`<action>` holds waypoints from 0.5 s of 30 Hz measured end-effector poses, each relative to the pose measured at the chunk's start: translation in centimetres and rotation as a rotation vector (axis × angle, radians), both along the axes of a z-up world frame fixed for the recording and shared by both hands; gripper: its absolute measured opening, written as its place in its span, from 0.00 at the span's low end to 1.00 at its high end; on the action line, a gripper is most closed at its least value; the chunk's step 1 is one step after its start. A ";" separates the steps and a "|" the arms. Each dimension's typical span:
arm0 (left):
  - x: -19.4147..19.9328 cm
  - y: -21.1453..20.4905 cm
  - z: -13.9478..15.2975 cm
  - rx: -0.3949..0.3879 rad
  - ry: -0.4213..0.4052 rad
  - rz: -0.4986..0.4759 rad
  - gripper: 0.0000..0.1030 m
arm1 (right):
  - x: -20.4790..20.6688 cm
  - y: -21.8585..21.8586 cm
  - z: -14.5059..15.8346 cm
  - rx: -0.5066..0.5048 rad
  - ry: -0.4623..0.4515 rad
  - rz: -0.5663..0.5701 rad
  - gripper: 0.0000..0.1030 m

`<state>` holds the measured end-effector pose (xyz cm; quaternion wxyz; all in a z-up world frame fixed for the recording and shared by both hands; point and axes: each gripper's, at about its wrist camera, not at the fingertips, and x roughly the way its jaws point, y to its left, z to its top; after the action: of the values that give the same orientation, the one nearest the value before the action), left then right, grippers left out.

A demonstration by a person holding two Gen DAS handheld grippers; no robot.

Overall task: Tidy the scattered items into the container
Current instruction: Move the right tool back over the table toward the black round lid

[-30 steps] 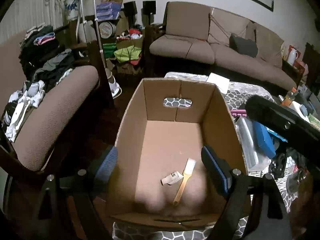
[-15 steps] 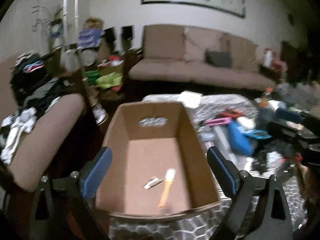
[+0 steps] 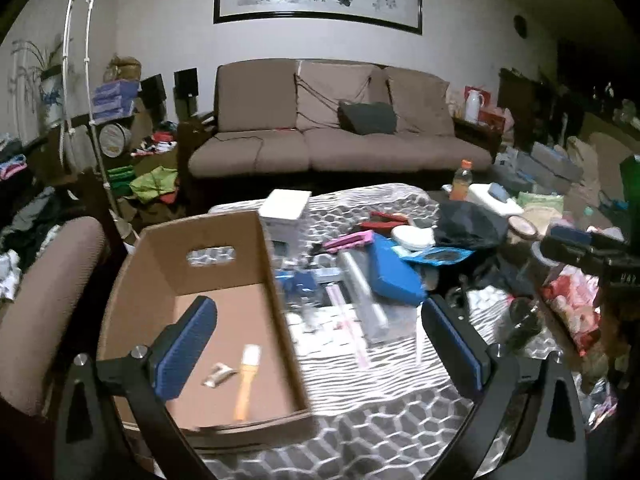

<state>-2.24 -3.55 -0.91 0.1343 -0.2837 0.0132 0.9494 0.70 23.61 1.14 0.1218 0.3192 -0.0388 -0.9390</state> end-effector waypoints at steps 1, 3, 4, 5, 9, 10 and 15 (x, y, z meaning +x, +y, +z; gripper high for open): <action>0.0 0.5 -0.2 0.019 0.000 -0.004 1.00 | 0.3 0.7 -0.2 0.010 -0.010 -0.015 0.99; -0.2 1.3 -0.8 0.034 -0.013 -0.005 1.00 | 0.5 2.1 -1.0 0.034 -0.053 -0.057 0.99; -0.3 1.8 -1.1 0.039 -0.021 -0.005 1.00 | 0.6 2.8 -1.4 0.038 -0.075 -0.077 0.99; -0.5 2.2 -1.5 0.038 -0.027 -0.001 1.00 | 0.7 3.5 -1.8 0.042 -0.096 -0.098 0.99; -0.8 4.0 -3.1 0.011 -0.056 0.006 1.00 | 1.2 6.8 -2.8 0.029 -0.136 -0.153 0.99; -0.9 4.5 -3.5 0.007 -0.064 0.001 1.00 | 1.3 7.6 -3.0 0.028 -0.146 -0.172 0.99; -1.1 6.7 -4.4 -0.031 -0.081 -0.025 1.00 | 1.6 11.5 -4.8 -0.040 -0.191 -0.276 0.99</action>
<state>-3.35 3.15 -5.34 0.1419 -0.3240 0.0260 0.9350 2.30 35.14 -3.68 -0.0064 0.3961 -0.1127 -0.9112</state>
